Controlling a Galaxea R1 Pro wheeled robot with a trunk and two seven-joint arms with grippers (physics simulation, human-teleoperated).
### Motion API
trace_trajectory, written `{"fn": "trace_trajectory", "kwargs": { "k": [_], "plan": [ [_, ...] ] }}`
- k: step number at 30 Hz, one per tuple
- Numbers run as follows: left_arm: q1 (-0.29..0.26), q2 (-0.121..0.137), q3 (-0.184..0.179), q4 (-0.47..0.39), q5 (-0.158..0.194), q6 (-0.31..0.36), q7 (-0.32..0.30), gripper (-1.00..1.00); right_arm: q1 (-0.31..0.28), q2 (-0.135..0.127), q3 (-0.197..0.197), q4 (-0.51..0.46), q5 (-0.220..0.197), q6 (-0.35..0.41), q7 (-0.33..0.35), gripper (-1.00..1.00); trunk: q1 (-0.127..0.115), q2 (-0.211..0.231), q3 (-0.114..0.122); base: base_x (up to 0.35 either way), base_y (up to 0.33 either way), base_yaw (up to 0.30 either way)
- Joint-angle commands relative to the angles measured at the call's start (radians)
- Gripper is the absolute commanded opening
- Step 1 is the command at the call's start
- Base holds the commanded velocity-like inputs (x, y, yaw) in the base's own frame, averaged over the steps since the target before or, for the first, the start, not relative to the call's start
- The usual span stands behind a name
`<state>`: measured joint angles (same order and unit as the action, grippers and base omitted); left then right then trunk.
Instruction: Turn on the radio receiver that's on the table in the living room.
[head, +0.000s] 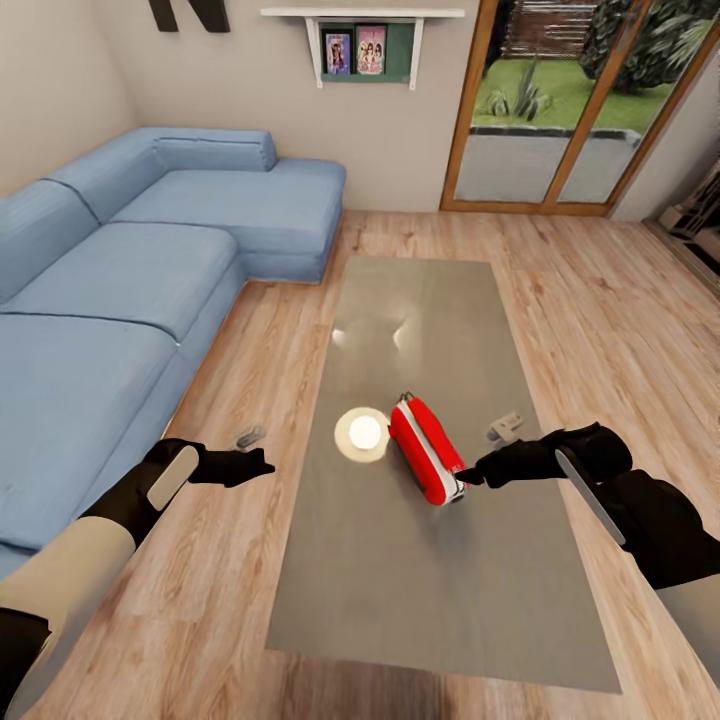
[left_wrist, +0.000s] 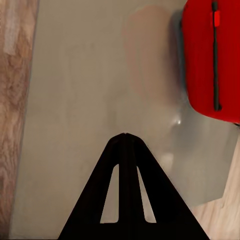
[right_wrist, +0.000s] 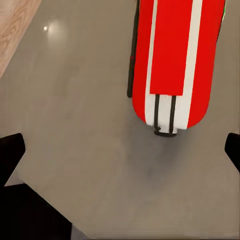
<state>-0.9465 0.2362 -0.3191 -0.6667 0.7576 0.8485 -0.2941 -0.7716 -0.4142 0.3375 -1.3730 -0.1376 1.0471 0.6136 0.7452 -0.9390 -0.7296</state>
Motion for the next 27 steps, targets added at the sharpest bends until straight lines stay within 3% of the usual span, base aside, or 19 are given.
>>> {"fn": "trace_trajectory", "kwargs": {
  "k": [1,10,27],
  "plan": [
    [0.000,0.000,0.000,0.000,-0.001,-0.001,0.000,-1.00,0.000,0.000,0.000,0.000,0.000,0.000,0.000,1.00,0.000,0.000,0.000,-0.194,0.000,0.000],
    [0.000,-0.002,-0.001,-0.001,-0.004,-0.005,0.001,-1.00,0.000,0.000,0.000,0.000,0.000,0.000,-0.001,1.00,0.000,0.000,0.001,-0.066,0.000,0.000],
    [0.000,-0.003,-0.003,0.008,-0.013,-0.003,0.004,-1.00,0.000,-0.010,0.000,0.002,0.000,0.000,-0.006,1.00,0.000,0.000,0.026,0.000,0.000,0.000]
  ]
}}
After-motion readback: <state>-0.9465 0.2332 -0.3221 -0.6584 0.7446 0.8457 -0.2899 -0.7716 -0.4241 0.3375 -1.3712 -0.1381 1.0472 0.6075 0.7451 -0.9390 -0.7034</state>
